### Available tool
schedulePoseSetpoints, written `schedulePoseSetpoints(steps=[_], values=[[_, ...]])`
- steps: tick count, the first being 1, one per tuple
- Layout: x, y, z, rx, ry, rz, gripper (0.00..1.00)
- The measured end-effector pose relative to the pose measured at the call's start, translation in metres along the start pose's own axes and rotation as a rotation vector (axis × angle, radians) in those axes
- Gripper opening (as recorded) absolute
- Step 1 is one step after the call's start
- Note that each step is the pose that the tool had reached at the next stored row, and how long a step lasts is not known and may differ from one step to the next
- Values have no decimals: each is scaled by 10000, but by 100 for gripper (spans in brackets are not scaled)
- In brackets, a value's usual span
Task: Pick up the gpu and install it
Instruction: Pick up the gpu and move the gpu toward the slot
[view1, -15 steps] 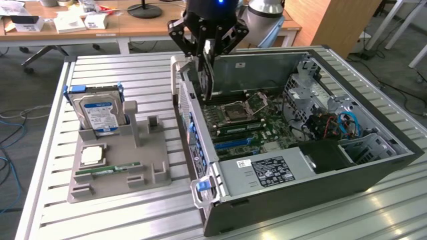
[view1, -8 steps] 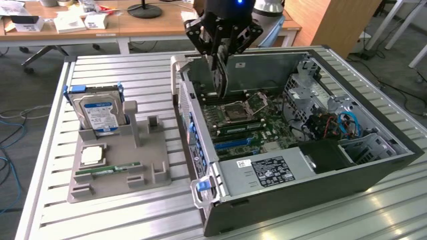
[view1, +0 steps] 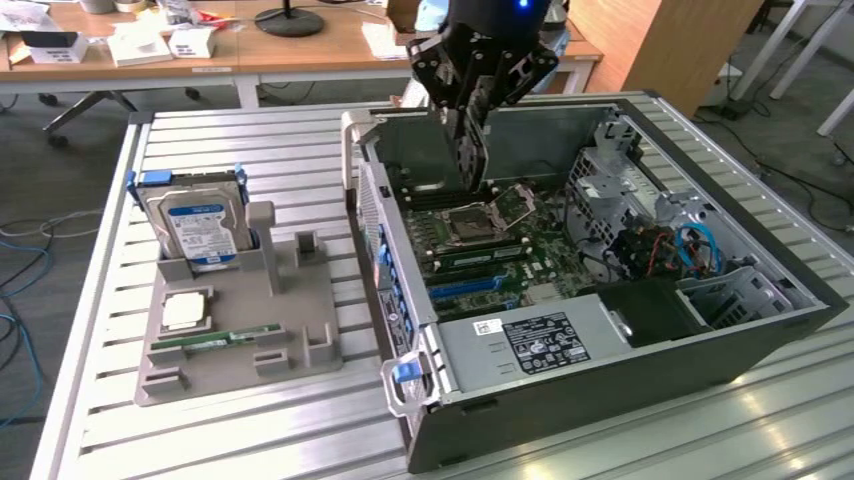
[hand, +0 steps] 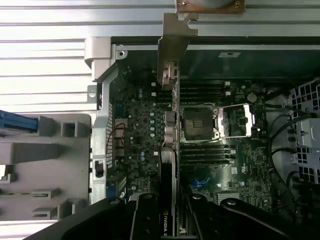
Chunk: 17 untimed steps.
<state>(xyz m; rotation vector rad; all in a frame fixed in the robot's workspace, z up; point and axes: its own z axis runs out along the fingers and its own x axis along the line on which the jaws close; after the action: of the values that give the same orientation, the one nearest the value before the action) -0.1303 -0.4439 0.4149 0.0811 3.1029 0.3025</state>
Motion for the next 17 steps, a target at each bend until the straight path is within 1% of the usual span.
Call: schedulePoseSetpoints(steps=[8, 17], values=[[-323, 16, 9, 3, 41, 8, 26], [-732, 36, 21, 4, 66, 11, 26]])
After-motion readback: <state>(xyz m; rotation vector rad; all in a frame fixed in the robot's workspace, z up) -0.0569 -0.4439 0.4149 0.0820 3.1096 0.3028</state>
